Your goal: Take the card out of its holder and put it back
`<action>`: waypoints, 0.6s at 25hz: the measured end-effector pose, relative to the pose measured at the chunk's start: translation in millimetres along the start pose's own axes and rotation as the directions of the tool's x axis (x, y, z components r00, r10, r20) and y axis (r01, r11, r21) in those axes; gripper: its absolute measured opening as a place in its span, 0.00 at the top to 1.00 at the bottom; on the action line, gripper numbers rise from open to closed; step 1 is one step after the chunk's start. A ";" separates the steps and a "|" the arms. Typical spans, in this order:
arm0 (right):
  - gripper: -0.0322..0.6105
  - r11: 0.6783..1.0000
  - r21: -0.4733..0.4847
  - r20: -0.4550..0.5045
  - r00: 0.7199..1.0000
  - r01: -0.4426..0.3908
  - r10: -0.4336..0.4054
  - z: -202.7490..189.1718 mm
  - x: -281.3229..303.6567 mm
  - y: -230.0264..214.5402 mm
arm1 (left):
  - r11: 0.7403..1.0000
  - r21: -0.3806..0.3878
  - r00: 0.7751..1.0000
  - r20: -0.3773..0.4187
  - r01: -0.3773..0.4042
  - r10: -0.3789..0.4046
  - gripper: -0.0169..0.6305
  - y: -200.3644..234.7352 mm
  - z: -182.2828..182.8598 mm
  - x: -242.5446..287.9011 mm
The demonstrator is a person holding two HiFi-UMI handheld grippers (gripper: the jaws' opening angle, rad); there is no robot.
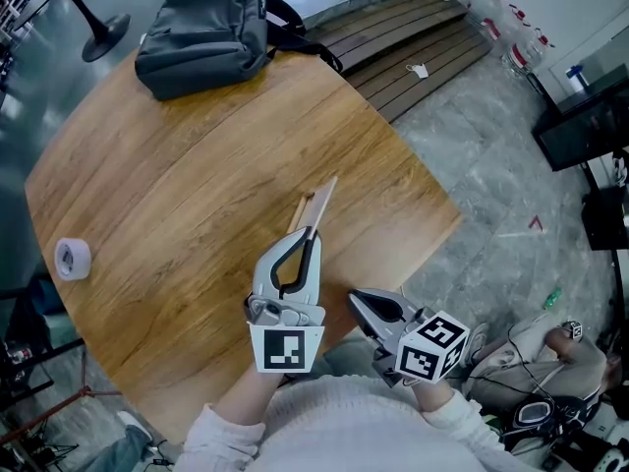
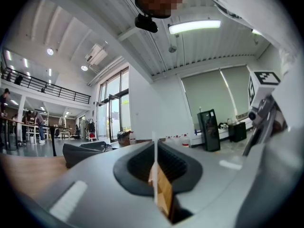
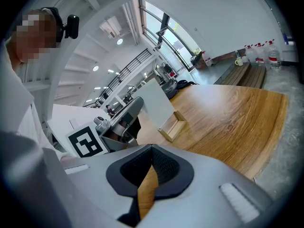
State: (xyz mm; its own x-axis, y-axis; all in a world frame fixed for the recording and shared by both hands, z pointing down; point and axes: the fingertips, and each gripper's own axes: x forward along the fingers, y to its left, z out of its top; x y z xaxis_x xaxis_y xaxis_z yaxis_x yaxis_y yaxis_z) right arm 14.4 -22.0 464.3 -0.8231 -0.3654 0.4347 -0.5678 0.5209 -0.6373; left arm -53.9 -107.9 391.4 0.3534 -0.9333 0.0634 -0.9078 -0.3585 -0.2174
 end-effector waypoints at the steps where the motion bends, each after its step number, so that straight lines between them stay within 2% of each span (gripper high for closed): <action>1: 0.95 1.000 0.000 -0.001 1.000 0.000 0.000 -0.5 0.0 0.2 | 1.000 0.000 1.000 0.001 -0.001 0.001 0.94 0.7 0.0 0.0; 7: 0.95 1.000 0.003 -0.003 1.000 0.002 -0.002 -3.2 1.0 0.6 | 1.000 0.001 1.000 -0.022 0.001 -0.001 0.94 1.3 -4.2 -3.4; 10: 0.95 1.000 0.001 -0.002 1.000 -0.001 0.001 -2.7 1.9 1.8 | 1.000 0.010 1.000 -0.008 -0.001 0.001 0.94 1.5 -3.5 -4.8; 15: 0.95 1.000 -0.005 -0.004 1.000 0.002 -0.002 -4.0 2.2 3.0 | 1.000 -0.019 1.000 0.015 0.000 0.000 0.94 2.1 -2.5 -5.0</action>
State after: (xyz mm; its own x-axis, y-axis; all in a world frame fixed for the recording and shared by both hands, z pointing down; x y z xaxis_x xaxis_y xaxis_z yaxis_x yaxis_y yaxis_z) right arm 10.8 -18.2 465.9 -0.8219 -0.3632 0.4388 -0.5696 0.5237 -0.6334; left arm -58.1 -104.1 393.0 0.3565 -0.9330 0.0493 -0.9120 -0.3590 -0.1984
